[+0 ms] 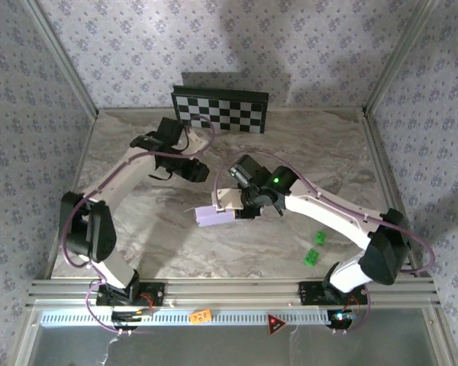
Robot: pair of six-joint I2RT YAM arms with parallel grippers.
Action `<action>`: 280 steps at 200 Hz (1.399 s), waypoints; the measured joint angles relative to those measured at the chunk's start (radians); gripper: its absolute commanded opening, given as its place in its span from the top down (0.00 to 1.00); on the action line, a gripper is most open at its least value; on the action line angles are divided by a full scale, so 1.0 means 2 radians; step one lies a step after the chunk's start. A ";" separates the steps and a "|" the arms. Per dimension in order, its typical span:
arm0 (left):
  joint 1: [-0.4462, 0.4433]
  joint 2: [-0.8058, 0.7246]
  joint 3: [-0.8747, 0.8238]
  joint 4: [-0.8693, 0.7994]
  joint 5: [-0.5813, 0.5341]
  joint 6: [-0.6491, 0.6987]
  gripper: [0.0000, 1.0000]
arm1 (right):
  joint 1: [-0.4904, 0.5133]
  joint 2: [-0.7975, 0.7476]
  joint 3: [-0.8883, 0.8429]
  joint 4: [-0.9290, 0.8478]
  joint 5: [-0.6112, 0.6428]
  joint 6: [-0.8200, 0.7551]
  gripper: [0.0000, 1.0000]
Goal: Fold the paper box
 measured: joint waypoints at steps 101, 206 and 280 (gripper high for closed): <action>0.024 -0.156 -0.117 0.018 -0.009 -0.089 0.48 | -0.036 0.034 0.002 0.000 -0.031 0.065 0.35; 0.024 -0.263 -0.172 0.018 0.018 -0.165 0.32 | -0.084 -0.085 -0.007 0.073 -0.051 0.237 0.36; 0.023 -0.280 -0.241 0.049 0.038 -0.213 0.29 | -0.160 -0.206 -0.117 0.072 -0.023 0.510 0.29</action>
